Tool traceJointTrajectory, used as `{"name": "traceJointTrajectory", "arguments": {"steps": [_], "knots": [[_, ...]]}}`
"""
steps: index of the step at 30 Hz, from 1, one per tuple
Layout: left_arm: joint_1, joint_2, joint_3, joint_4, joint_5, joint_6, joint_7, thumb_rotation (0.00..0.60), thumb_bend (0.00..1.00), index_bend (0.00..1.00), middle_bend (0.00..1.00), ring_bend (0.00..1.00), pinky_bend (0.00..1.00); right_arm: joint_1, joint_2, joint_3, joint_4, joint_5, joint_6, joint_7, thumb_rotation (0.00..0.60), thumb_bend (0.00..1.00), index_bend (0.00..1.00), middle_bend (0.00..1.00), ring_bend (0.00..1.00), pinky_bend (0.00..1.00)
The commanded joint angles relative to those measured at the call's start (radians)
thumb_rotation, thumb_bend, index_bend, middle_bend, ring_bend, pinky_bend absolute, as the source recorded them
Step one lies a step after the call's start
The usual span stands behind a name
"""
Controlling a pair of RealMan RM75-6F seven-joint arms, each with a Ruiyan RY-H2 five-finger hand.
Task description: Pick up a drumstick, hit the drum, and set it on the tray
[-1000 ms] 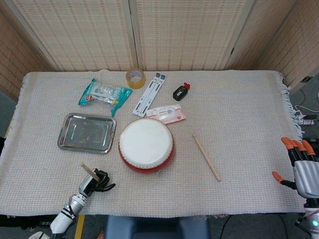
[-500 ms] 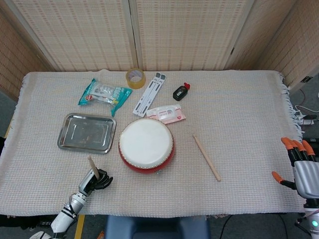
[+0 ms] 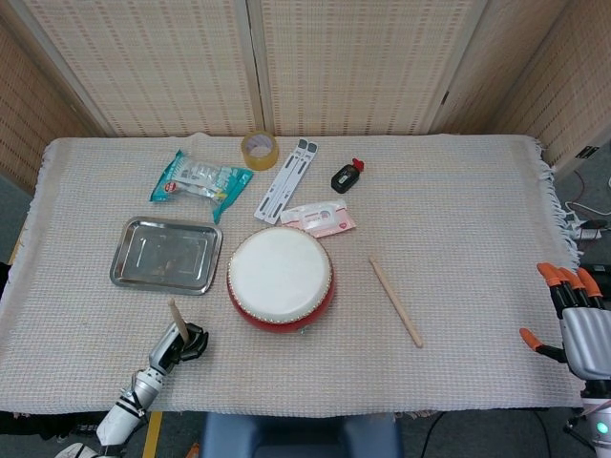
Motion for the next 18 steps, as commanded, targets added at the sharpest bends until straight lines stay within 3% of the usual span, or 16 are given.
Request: {"name": "traceJointTrajectory", "arguments": {"steps": [1, 6, 11, 15, 18], "knots": [[-0.009, 0.013, 0.006, -0.004, 0.014, -0.002, 0.021, 0.6, 0.8, 1.0, 1.0, 1.0, 1.0, 0.001, 0.0, 0.0, 0.0, -0.001, 0.0, 0.0, 0.6, 0.18, 0.0, 0.08, 0.0, 0.03], [-0.047, 0.088, 0.021, -0.058, 0.063, 0.001, 0.053, 0.6, 0.83, 1.0, 1.0, 1.0, 1.0, 0.003, -0.009, 0.001, 0.012, -0.007, 0.002, 0.016, 0.6, 0.18, 0.0, 0.08, 0.0, 0.03], [-0.094, 0.217, -0.011, -0.158, 0.08, 0.009, 0.235, 0.6, 0.83, 1.0, 1.0, 1.0, 1.0, 0.008, -0.004, -0.002, 0.036, -0.016, -0.007, 0.031, 0.6, 0.18, 0.0, 0.08, 0.0, 0.03], [-0.132, 0.324, -0.072, -0.245, 0.036, -0.022, 0.439, 0.6, 0.83, 1.0, 1.0, 1.0, 1.0, 0.015, 0.014, -0.002, 0.038, -0.022, -0.014, 0.028, 0.6, 0.18, 0.0, 0.08, 0.0, 0.03], [-0.14, 0.346, -0.097, -0.268, 0.01, -0.033, 0.528, 0.6, 0.83, 1.0, 1.0, 1.0, 1.0, 0.017, 0.018, -0.001, 0.038, -0.023, -0.016, 0.028, 0.6, 0.18, 0.0, 0.08, 0.0, 0.03]]}}
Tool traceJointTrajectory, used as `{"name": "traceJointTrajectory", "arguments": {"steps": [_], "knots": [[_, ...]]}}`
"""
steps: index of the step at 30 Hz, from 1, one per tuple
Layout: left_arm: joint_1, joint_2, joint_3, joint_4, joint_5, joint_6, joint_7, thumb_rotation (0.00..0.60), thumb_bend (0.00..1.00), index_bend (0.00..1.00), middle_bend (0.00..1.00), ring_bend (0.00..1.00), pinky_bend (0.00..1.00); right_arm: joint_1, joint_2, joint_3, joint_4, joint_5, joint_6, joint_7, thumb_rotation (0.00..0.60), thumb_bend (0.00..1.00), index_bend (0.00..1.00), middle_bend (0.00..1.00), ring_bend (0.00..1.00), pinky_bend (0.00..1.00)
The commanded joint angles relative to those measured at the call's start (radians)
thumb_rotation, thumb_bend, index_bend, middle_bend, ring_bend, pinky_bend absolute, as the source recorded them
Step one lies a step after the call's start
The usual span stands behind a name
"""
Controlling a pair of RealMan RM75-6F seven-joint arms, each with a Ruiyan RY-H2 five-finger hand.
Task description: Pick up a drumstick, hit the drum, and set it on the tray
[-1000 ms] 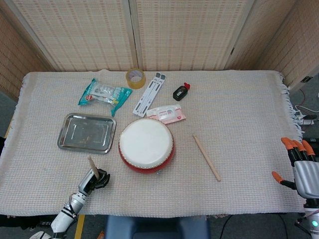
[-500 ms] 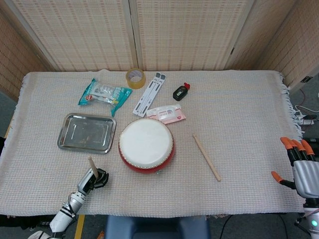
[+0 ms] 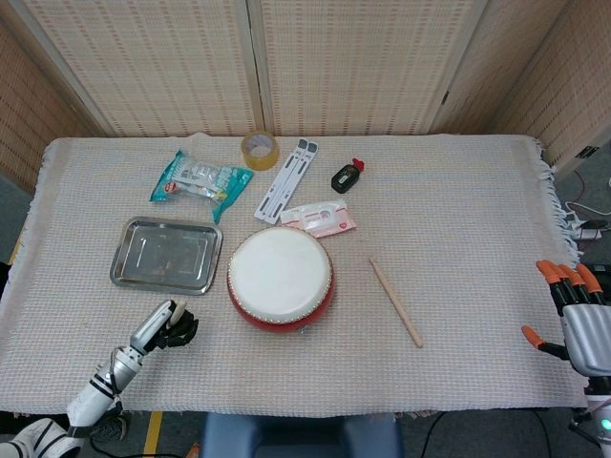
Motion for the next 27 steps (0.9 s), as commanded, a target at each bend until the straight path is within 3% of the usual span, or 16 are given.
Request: {"name": "traceJointTrajectory", "arguments": {"steps": [1, 3, 5, 7, 16, 27], "knots": [[-0.038, 0.086, -0.061, -0.08, -0.046, -0.025, 0.176, 0.6, 0.83, 1.0, 1.0, 1.0, 1.0, 0.001, 0.002, 0.0, 0.0, -0.001, -0.001, 0.0, 0.6, 0.18, 0.0, 0.08, 0.0, 0.03], [-0.049, 0.106, -0.091, -0.094, -0.076, -0.038, 0.299, 0.6, 0.83, 1.0, 1.0, 1.0, 1.0, 0.004, 0.004, 0.002, 0.001, -0.003, 0.0, 0.0, 0.6, 0.18, 0.0, 0.08, 0.0, 0.03], [-0.081, 0.112, -0.148, -0.08, -0.117, -0.055, 0.55, 0.6, 0.82, 1.0, 1.0, 1.0, 1.0, 0.012, 0.01, 0.011, 0.0, -0.01, 0.006, -0.012, 0.6, 0.18, 0.0, 0.09, 0.0, 0.03], [-0.1, 0.099, -0.181, -0.107, -0.174, -0.084, 0.712, 0.6, 0.81, 1.0, 1.0, 1.0, 1.0, 0.018, 0.019, 0.017, -0.008, -0.015, 0.007, -0.029, 0.6, 0.18, 0.0, 0.08, 0.0, 0.03], [-0.203, 0.02, -0.256, -0.115, -0.343, -0.216, 1.066, 0.6, 0.8, 1.0, 1.0, 1.0, 1.0, 0.041, 0.037, 0.028, -0.035, -0.033, 0.004, -0.051, 0.6, 0.18, 0.0, 0.08, 0.0, 0.03], [-0.275, -0.039, -0.243, -0.039, -0.47, -0.296, 1.394, 0.6, 0.8, 1.0, 1.0, 1.0, 1.0, 0.045, 0.034, 0.026, -0.027, -0.032, 0.005, -0.037, 0.6, 0.18, 0.0, 0.08, 0.0, 0.03]]}}
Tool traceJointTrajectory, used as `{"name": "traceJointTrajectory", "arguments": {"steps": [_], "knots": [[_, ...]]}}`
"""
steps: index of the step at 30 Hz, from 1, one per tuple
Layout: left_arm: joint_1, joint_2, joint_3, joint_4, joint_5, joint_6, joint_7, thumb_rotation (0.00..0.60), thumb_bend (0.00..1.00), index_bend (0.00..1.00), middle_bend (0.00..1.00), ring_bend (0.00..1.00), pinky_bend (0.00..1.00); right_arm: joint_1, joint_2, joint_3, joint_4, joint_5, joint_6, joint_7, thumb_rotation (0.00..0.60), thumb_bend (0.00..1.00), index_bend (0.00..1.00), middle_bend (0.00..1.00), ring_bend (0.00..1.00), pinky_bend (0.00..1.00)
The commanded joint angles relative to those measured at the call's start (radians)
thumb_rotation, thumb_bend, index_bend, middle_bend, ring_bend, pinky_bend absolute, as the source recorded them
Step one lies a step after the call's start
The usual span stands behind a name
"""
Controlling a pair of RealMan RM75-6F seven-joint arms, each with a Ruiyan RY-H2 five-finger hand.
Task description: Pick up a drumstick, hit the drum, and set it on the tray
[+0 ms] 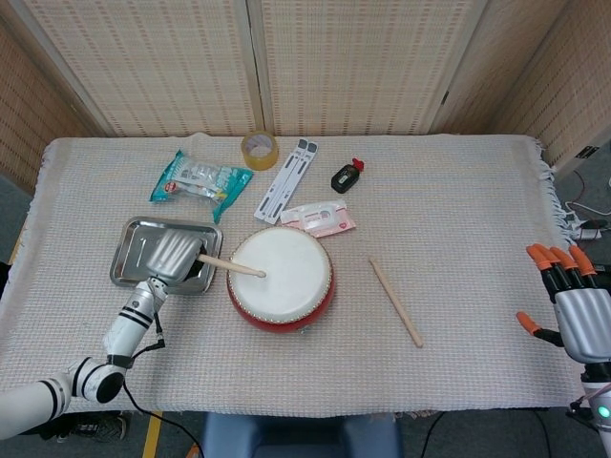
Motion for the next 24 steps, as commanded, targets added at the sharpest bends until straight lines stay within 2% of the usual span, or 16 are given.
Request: {"name": "traceJointTrajectory", "arguments": {"steps": [1, 6, 10, 14, 17, 21, 24], "knots": [[-0.03, -0.027, 0.005, 0.021, -0.063, -0.037, 0.094, 0.6, 0.79, 1.0, 1.0, 1.0, 1.0, 0.001, -0.001, -0.001, 0.002, 0.001, -0.002, 0.002, 0.6, 0.18, 0.0, 0.08, 0.0, 0.03], [-0.038, -0.029, 0.01, 0.012, -0.105, -0.041, 0.169, 0.6, 0.79, 1.0, 1.0, 1.0, 1.0, 0.004, -0.004, -0.002, 0.006, 0.001, -0.003, 0.007, 0.6, 0.18, 0.0, 0.08, 0.0, 0.03], [-0.013, -0.017, -0.054, -0.064, -0.169, -0.016, 0.042, 0.6, 0.79, 1.0, 1.0, 1.0, 1.0, 0.002, -0.005, -0.004, 0.008, 0.004, 0.0, 0.01, 0.6, 0.18, 0.0, 0.09, 0.0, 0.03], [-0.008, 0.007, -0.08, -0.102, -0.203, -0.046, -0.045, 0.6, 0.79, 1.0, 1.0, 1.0, 1.0, -0.001, -0.004, -0.006, 0.009, 0.006, 0.002, 0.011, 0.6, 0.18, 0.0, 0.08, 0.0, 0.03], [-0.026, 0.003, -0.058, -0.072, -0.184, -0.054, -0.009, 0.6, 0.79, 1.0, 1.0, 1.0, 1.0, -0.002, -0.004, -0.006, 0.009, 0.007, 0.003, 0.012, 0.6, 0.18, 0.0, 0.08, 0.0, 0.03], [-0.058, -0.022, 0.001, 0.003, -0.12, -0.031, 0.131, 0.6, 0.79, 1.0, 1.0, 1.0, 1.0, -0.002, -0.003, -0.007, 0.007, 0.008, 0.003, 0.012, 0.6, 0.18, 0.0, 0.08, 0.0, 0.03], [-0.074, -0.023, 0.02, 0.02, -0.116, -0.05, 0.18, 0.6, 0.79, 1.0, 1.0, 1.0, 1.0, -0.002, -0.003, -0.008, 0.006, 0.007, 0.003, 0.012, 0.6, 0.18, 0.0, 0.08, 0.0, 0.03]]}}
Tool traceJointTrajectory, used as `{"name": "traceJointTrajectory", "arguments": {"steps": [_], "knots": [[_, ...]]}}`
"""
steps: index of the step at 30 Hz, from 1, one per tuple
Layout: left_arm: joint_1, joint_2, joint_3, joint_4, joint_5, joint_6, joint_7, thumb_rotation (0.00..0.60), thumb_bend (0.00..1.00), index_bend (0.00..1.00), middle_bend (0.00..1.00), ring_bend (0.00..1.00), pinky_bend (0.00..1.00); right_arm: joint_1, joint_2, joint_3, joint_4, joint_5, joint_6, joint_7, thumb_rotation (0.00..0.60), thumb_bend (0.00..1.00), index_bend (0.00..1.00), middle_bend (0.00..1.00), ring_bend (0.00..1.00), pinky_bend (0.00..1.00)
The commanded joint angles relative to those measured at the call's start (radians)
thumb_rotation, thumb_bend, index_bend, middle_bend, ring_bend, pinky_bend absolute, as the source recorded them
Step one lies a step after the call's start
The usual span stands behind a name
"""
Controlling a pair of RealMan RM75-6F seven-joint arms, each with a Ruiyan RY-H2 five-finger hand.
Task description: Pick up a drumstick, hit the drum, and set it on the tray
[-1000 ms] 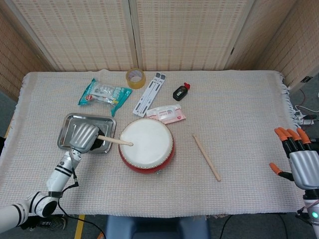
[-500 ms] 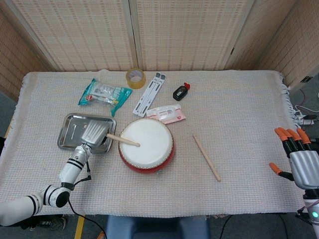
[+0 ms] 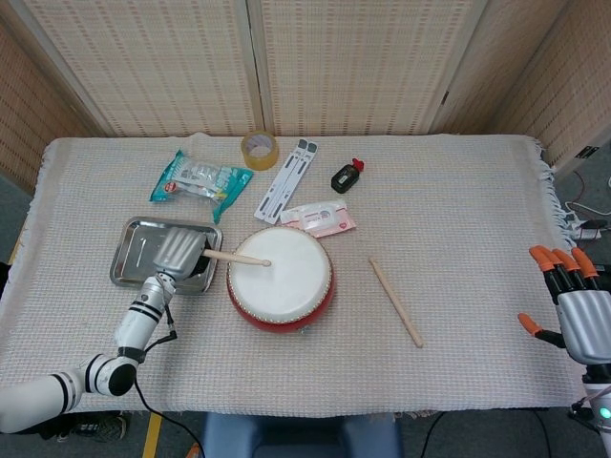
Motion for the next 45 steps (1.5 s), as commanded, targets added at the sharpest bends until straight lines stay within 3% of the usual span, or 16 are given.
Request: {"name": "traceJointTrajectory", "arguments": {"steps": [1, 3, 7, 10, 15, 19, 23, 25, 28, 33, 40, 45], "knots": [[-0.036, -0.008, 0.047, 0.05, 0.027, -0.016, 0.122, 0.6, 0.79, 1.0, 1.0, 1.0, 1.0, 0.0, -0.001, -0.001, 0.0, 0.0, 0.0, 0.001, 0.6, 0.18, 0.0, 0.09, 0.0, 0.03], [-0.035, -0.007, 0.038, 0.039, 0.013, -0.009, 0.12, 0.6, 0.79, 1.0, 1.0, 1.0, 1.0, 0.0, -0.002, -0.001, 0.002, 0.002, -0.001, 0.003, 0.6, 0.18, 0.0, 0.08, 0.0, 0.03], [0.004, 0.011, -0.047, -0.045, -0.051, 0.015, -0.081, 0.6, 0.79, 1.0, 1.0, 1.0, 1.0, -0.003, -0.004, -0.001, 0.006, 0.006, 0.001, 0.008, 0.6, 0.18, 0.0, 0.08, 0.0, 0.03], [0.012, 0.039, -0.067, -0.063, -0.045, 0.014, -0.147, 0.6, 0.79, 1.0, 1.0, 1.0, 1.0, -0.003, -0.004, -0.002, 0.007, 0.009, 0.001, 0.009, 0.6, 0.18, 0.0, 0.08, 0.0, 0.03], [-0.008, 0.04, -0.03, -0.026, -0.021, 0.002, -0.084, 0.6, 0.79, 1.0, 1.0, 1.0, 1.0, -0.003, -0.005, -0.001, 0.009, 0.011, -0.001, 0.01, 0.6, 0.18, 0.0, 0.08, 0.0, 0.03], [-0.039, 0.025, 0.029, 0.03, -0.002, -0.019, 0.057, 0.6, 0.79, 1.0, 1.0, 1.0, 1.0, -0.001, -0.006, -0.002, 0.01, 0.012, -0.004, 0.011, 0.6, 0.18, 0.0, 0.08, 0.0, 0.03], [-0.052, 0.014, 0.052, 0.044, -0.028, -0.022, 0.157, 0.6, 0.79, 1.0, 1.0, 1.0, 1.0, 0.002, -0.007, -0.003, 0.01, 0.015, -0.012, 0.011, 0.6, 0.18, 0.0, 0.08, 0.0, 0.03], [-0.052, 0.025, 0.042, 0.012, -0.061, -0.042, 0.143, 0.6, 0.79, 1.0, 1.0, 1.0, 1.0, 0.003, -0.008, -0.004, 0.011, 0.015, -0.015, 0.014, 0.6, 0.18, 0.0, 0.08, 0.0, 0.03], [-0.034, 0.063, -0.013, -0.069, -0.104, -0.061, 0.007, 0.6, 0.79, 1.0, 1.0, 1.0, 1.0, 0.004, -0.008, -0.005, 0.011, 0.017, -0.02, 0.013, 0.6, 0.18, 0.0, 0.08, 0.0, 0.03], [-0.012, 0.098, -0.056, -0.108, -0.081, -0.023, -0.113, 0.6, 0.79, 1.0, 1.0, 1.0, 1.0, 0.009, -0.003, -0.014, 0.003, 0.025, -0.047, 0.009, 0.6, 0.18, 0.0, 0.08, 0.0, 0.03], [-0.031, 0.07, -0.023, -0.089, -0.085, -0.039, -0.082, 0.6, 0.78, 1.0, 1.0, 1.0, 1.0, 0.019, -0.033, -0.032, 0.028, 0.026, -0.088, 0.034, 0.6, 0.18, 0.0, 0.08, 0.0, 0.0], [-0.063, 0.02, 0.042, -0.012, -0.058, -0.029, 0.068, 0.6, 0.78, 1.0, 1.0, 1.0, 1.0, 0.022, -0.047, -0.039, 0.043, 0.021, -0.096, 0.042, 0.6, 0.18, 0.0, 0.08, 0.0, 0.0]]}}
